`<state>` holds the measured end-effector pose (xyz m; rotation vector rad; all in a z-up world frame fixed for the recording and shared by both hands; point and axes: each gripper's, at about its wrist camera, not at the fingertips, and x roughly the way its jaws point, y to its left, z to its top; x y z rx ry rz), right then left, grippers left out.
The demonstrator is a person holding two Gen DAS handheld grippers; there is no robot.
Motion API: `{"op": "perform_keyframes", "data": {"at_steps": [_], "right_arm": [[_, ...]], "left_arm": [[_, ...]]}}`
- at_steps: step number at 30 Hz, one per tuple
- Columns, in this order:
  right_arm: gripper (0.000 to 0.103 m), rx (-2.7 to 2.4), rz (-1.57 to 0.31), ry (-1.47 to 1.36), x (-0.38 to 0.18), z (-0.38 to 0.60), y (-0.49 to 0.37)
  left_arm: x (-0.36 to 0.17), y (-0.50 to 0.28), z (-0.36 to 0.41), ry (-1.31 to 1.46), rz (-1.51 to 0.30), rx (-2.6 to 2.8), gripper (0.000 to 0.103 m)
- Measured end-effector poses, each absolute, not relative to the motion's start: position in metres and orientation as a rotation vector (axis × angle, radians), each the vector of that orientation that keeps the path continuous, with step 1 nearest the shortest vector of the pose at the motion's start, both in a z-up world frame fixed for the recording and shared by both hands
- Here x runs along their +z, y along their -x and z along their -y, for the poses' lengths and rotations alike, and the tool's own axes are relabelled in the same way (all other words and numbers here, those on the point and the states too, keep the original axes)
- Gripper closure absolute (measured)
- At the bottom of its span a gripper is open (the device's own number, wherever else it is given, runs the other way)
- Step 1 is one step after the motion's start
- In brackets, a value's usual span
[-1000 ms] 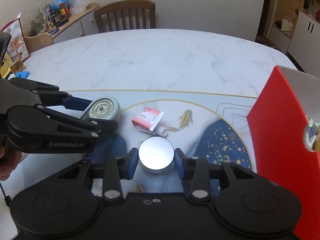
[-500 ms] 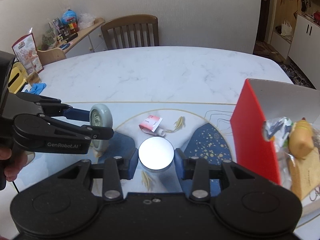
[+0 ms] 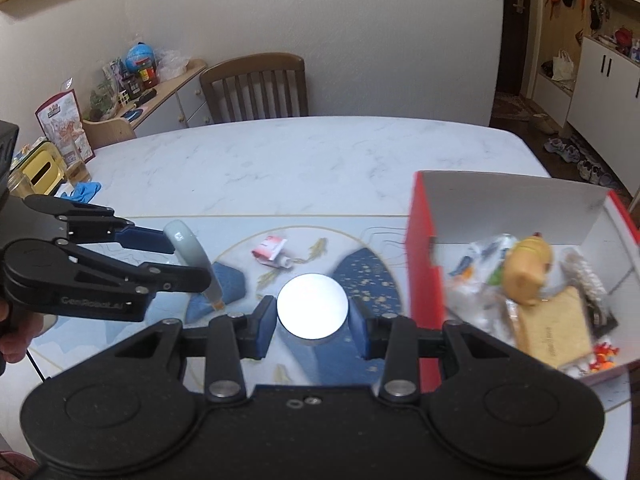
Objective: Organize objects
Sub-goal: 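Carry the dispenser and silver tin into the red box and open both grippers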
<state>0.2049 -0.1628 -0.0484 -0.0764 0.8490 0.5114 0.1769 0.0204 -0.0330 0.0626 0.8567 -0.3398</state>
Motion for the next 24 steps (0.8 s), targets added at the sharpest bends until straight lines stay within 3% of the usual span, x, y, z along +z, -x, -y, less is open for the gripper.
{"op": "perform_keyframes", "data": {"at_steps": [24], "right_arm": [[0.065, 0.357, -0.789, 0.018, -0.049, 0.314, -0.234]], "left_arm": [[0.004, -0.209, 0.139, -0.121, -0.806, -0.5, 0.052]]}}
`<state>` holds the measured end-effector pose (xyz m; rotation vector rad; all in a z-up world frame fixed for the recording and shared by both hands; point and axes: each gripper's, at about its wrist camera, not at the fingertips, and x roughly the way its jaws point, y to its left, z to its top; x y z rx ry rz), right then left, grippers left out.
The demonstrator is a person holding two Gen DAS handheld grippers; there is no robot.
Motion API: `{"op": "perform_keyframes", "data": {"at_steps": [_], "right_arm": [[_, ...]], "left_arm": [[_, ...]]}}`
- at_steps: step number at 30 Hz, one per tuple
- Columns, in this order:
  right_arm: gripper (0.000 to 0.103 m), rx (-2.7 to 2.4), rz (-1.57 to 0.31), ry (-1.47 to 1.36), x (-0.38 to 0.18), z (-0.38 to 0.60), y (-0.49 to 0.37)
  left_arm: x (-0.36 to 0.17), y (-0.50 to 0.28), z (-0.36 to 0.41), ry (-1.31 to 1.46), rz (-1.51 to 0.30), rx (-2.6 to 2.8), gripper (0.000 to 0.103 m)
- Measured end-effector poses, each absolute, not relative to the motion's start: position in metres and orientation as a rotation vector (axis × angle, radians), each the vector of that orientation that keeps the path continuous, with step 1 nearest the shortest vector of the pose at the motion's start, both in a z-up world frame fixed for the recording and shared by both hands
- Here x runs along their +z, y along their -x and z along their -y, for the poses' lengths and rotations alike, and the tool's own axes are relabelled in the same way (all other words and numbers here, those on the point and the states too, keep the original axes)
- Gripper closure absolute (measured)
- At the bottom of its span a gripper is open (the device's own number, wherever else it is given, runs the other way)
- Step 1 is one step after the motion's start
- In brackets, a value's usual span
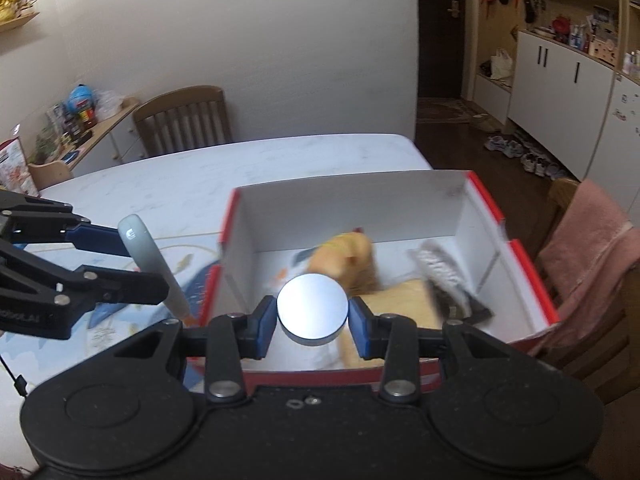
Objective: Organize objects
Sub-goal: 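Carry the dispenser and silver tin into the red box and open both grippers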
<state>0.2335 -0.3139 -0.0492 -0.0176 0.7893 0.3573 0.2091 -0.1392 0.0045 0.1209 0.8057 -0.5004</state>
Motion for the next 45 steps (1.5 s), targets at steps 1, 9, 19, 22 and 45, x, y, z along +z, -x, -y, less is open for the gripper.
{"op": "perform_keyframes", "data": {"at_steps": [1, 9, 19, 22, 45], "right_arm": [[0.065, 0.349, -0.787, 0.015, -0.05, 0.32, -0.237], [0.065, 0.331, -0.791, 0.013, -0.061, 0.35, -0.264], [0.065, 0.364, -0.844, 0.038, -0.092, 0.351, -0.294], [0.065, 0.379, -0.858, 0.061, -0.098, 0.349, -0.299], [0.064, 0.41, -0.913, 0.133, -0.129, 0.344, -0.307]], "left_arm": [[0.005, -0.212, 0.146, -0.126, -0.806, -0.504, 0.052], [-0.008, -0.241, 0.186, -0.158, -0.838, -0.489, 0.052], [-0.046, -0.261, 0.208, -0.23, -0.931, -0.438, 0.052], [-0.055, -0.264, 0.211, -0.27, -0.973, -0.413, 0.052], [-0.096, -0.307, 0.231, -0.298, -1.13, -0.348, 0.052]]}}
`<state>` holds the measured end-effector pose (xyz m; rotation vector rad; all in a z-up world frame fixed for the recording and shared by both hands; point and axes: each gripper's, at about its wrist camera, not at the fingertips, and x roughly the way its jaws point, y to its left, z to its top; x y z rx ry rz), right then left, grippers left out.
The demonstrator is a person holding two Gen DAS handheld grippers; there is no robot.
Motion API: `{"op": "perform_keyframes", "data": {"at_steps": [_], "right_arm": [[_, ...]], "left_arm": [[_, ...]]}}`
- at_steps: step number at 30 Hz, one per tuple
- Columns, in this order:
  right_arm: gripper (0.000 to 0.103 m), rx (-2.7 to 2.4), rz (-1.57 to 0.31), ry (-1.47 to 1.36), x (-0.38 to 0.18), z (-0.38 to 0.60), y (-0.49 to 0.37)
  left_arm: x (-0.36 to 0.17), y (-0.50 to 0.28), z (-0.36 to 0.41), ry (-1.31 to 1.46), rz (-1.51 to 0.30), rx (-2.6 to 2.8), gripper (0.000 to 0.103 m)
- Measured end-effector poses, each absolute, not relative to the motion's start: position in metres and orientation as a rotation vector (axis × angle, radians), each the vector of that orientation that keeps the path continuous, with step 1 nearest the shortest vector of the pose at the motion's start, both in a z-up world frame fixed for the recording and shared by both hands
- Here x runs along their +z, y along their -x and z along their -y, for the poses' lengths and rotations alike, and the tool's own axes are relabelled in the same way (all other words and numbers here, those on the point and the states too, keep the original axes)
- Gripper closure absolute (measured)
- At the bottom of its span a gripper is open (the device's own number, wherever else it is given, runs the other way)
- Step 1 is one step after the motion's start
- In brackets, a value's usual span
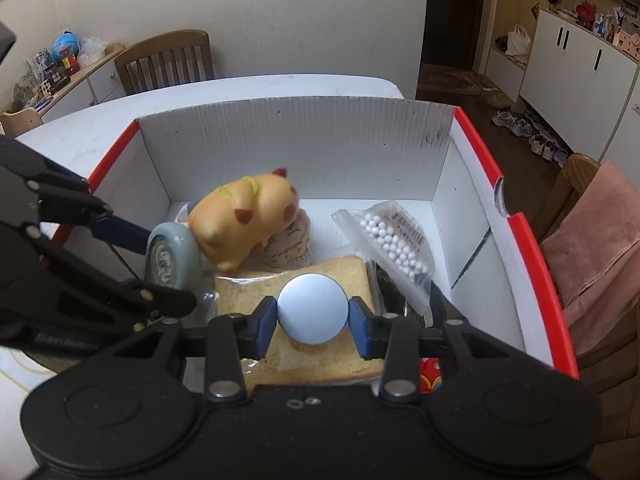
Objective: Organize objects
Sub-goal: 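Carry the dispenser and silver tin into the red box and open both grippers, then withdraw both grippers from the box back over the table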
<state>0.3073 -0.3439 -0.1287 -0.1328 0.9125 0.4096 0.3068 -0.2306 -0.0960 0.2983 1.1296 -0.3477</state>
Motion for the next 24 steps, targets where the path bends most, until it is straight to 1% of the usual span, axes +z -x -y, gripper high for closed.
{"op": "perform_keyframes", "data": {"at_steps": [6, 11, 13, 14, 24], "right_arm": [[0.061, 0.423, -0.917, 0.135, -0.128, 0.345, -0.306], [0.059, 0.441, -0.914, 0.13, -0.123, 0.347, -0.303], [0.059, 0.447, -0.908, 0.127, -0.12, 0.349, -0.301], [0.058, 0.451, -0.906, 0.123, -0.118, 0.349, -0.3], [0.056, 0.465, -0.875, 0.105, -0.098, 0.355, -0.287]], "left_arm": [[-0.101, -0.308, 0.234, -0.315, -1.139, -0.346, 0.052], [-0.1, -0.307, 0.233, -0.302, -1.134, -0.349, 0.048], [-0.098, -0.305, 0.232, -0.303, -1.124, -0.348, 0.04], [-0.098, -0.304, 0.231, -0.302, -1.117, -0.346, 0.039], [-0.074, -0.283, 0.224, -0.253, -1.033, -0.38, 0.038]]}}
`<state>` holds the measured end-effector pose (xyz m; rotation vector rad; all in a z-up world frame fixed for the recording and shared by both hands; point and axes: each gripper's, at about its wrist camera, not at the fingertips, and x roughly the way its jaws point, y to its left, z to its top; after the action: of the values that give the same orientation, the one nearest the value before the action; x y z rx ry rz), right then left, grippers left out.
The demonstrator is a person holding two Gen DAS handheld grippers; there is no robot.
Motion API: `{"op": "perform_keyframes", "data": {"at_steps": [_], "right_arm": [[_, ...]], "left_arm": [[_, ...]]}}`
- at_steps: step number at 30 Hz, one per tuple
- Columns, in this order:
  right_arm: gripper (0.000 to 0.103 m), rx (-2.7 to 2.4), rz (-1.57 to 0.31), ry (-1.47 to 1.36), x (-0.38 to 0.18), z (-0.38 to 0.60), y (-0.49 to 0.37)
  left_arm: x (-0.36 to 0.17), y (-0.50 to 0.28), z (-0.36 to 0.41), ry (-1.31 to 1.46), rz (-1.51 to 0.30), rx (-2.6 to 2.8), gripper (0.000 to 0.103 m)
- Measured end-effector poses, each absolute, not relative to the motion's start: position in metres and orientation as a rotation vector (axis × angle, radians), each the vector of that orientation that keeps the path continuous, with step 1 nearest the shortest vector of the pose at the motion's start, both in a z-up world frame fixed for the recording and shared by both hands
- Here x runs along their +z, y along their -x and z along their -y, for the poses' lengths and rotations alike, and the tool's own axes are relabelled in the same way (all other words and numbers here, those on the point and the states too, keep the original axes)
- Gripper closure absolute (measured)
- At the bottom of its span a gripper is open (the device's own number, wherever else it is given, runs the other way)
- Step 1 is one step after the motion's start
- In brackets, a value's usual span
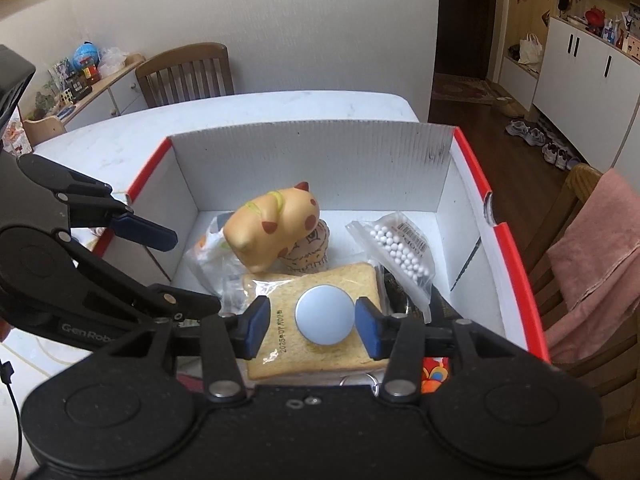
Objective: Organize objects
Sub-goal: 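Withdraw both grippers from the box back over the table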
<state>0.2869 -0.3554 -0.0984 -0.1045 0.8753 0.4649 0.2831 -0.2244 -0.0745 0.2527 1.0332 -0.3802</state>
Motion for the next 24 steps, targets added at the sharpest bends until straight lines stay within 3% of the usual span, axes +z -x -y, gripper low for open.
{"op": "perform_keyframes", "data": {"at_steps": [4, 6, 16, 18, 21, 24], "right_arm": [[0.05, 0.462, -0.852, 0.09, -0.088, 0.358, -0.277], [0.043, 0.46, -0.835, 0.084, -0.082, 0.358, -0.272], [0.038, 0.455, -0.789, 0.055, -0.055, 0.345, -0.249], [0.028, 0.454, -0.78, 0.051, -0.05, 0.34, -0.244], [0.026, 0.453, -0.768, 0.047, -0.045, 0.33, -0.236], [0.019, 0.455, -0.759, 0.048, -0.042, 0.318, -0.23]], "left_arm": [[-0.062, -0.271, 0.219, -0.234, -0.991, -0.395, 0.038], [-0.056, -0.264, 0.216, -0.223, -0.97, -0.402, 0.038], [-0.028, -0.233, 0.183, -0.152, -0.883, -0.433, 0.038], [-0.024, -0.227, 0.175, -0.141, -0.871, -0.436, 0.038], [-0.02, -0.218, 0.161, -0.124, -0.854, -0.432, 0.038], [-0.017, -0.209, 0.145, -0.105, -0.845, -0.429, 0.03]]}}
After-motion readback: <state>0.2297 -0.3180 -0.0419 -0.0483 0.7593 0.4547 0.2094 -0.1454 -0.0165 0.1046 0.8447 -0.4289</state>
